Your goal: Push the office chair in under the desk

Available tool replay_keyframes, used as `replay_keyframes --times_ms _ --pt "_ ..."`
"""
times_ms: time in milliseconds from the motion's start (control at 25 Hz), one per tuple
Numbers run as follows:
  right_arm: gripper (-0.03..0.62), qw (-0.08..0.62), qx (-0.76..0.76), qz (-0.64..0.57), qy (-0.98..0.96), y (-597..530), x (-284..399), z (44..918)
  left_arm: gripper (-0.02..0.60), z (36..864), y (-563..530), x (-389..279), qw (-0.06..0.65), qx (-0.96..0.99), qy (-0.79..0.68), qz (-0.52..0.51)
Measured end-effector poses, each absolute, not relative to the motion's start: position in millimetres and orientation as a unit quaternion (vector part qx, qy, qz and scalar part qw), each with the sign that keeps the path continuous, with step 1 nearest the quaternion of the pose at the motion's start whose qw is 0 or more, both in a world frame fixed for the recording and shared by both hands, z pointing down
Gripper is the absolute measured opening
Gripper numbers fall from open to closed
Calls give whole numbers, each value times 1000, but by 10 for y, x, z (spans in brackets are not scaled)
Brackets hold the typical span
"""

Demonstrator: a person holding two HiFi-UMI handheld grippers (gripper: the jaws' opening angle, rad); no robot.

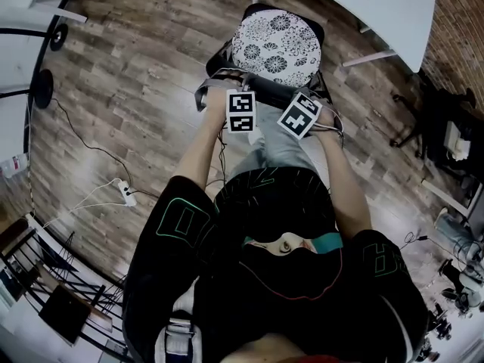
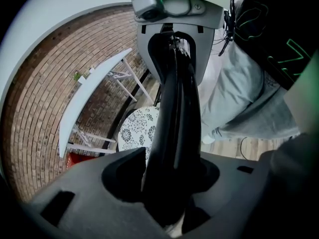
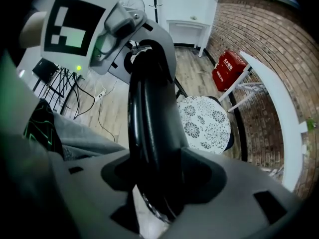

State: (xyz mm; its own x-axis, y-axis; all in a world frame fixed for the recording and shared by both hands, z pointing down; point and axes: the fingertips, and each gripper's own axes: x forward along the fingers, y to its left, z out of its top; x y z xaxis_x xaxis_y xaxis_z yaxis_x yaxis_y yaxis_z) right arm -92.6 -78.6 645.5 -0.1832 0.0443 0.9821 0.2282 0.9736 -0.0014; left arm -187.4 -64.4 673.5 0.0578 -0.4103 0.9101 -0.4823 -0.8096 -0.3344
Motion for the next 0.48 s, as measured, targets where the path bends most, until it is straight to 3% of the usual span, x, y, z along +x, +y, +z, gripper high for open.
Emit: replay_keyframes --times_ms 480 --pt "248 618 -58 -28 -784 -1447 -1426 6421 193 6687 -1391 -2382 -5 733 -280 620"
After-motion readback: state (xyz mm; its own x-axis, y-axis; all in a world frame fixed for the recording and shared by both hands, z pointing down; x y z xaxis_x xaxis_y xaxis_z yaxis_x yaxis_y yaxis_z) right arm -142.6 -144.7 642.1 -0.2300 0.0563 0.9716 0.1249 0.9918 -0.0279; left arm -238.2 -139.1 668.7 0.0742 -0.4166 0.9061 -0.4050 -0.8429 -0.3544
